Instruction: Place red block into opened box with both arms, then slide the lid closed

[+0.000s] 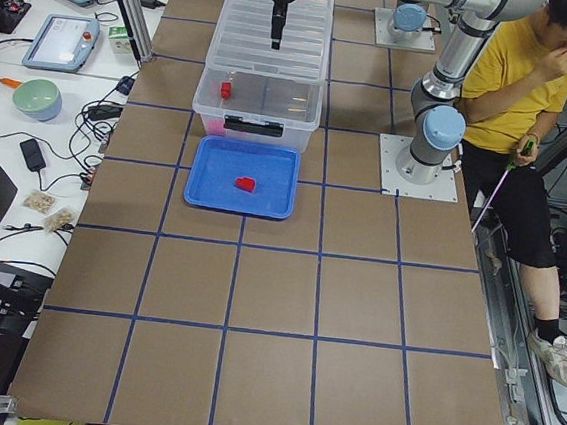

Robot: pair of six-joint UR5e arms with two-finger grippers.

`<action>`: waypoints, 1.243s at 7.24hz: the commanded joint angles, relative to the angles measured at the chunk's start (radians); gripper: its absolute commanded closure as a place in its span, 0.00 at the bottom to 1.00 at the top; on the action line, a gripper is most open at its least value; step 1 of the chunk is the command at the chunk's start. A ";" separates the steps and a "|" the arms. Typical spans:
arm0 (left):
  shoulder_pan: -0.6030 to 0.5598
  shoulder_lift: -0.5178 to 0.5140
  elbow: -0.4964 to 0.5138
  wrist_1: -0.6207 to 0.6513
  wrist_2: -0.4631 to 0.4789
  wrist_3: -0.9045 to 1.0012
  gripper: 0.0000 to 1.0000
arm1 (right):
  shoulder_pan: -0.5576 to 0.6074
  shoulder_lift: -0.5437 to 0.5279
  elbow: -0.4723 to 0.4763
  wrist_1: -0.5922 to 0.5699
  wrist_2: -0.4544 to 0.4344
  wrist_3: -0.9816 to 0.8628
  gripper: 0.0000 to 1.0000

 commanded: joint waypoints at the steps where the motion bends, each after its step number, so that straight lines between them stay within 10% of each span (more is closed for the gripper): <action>1: 0.000 0.000 0.000 0.000 -0.001 0.000 0.00 | -0.020 0.000 0.000 -0.003 -0.004 -0.029 0.00; 9: 0.000 -0.001 0.000 0.000 -0.001 0.002 0.00 | -0.054 -0.073 -0.005 0.029 0.030 -0.040 0.00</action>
